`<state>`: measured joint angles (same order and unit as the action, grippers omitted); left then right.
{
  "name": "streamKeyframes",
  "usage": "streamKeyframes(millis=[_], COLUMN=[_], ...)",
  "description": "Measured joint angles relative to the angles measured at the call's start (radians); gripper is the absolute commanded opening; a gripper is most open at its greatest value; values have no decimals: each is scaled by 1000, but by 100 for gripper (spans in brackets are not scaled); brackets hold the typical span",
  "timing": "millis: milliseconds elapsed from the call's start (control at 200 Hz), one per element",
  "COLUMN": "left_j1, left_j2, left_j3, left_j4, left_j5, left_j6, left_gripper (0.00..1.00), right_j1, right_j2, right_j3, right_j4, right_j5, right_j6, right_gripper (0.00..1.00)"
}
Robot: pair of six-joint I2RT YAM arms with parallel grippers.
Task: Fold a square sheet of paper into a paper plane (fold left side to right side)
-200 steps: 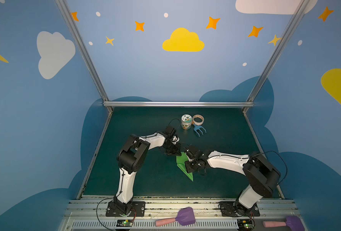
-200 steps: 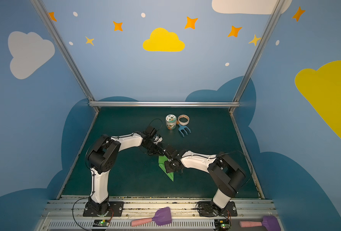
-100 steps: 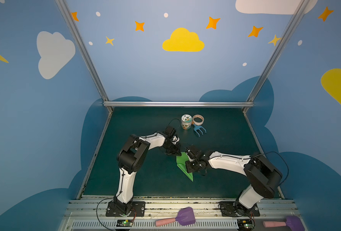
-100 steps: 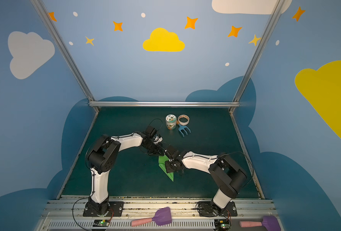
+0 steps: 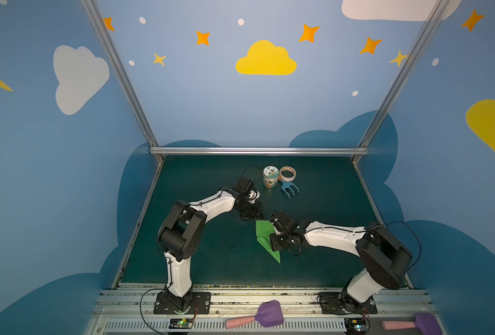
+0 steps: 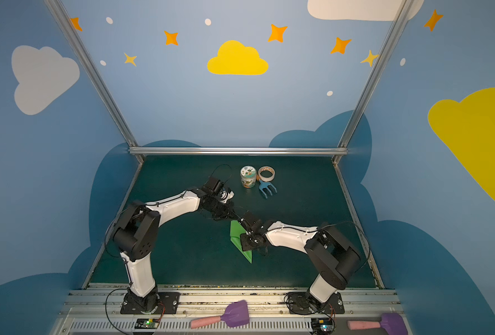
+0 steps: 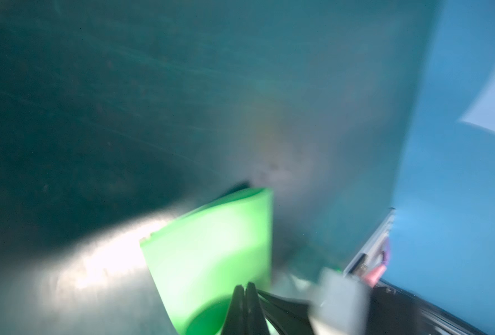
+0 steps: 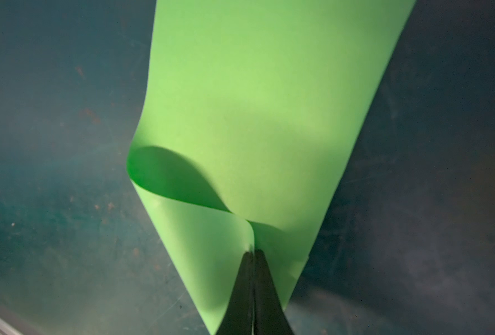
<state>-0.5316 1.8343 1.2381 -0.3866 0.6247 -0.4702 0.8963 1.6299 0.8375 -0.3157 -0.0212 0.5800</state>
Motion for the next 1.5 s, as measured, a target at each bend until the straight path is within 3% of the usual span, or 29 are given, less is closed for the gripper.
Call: streamKeyframes(millis=[165,395,846,1502], left_j1=[-28,-130,-237,-246], left_j2=[-144,-181,-114,-84], left_j3=[-198,-369,-385,-455], left_j4=[113,230,383,442], left_j5=[6,-7,-35,-90], left_j6=[-87,-199,-278,-286], left_gripper=[3,3,3,3], right_j1=[0,0,0,0], right_j2=[0,0,0,-1], right_j3=[-1,-2,-2,-10], right_j4=[2,2,3,12], right_j5=[0,0,0,1], right_j6=[3,6,7,7], right_gripper=[0,0,0,0])
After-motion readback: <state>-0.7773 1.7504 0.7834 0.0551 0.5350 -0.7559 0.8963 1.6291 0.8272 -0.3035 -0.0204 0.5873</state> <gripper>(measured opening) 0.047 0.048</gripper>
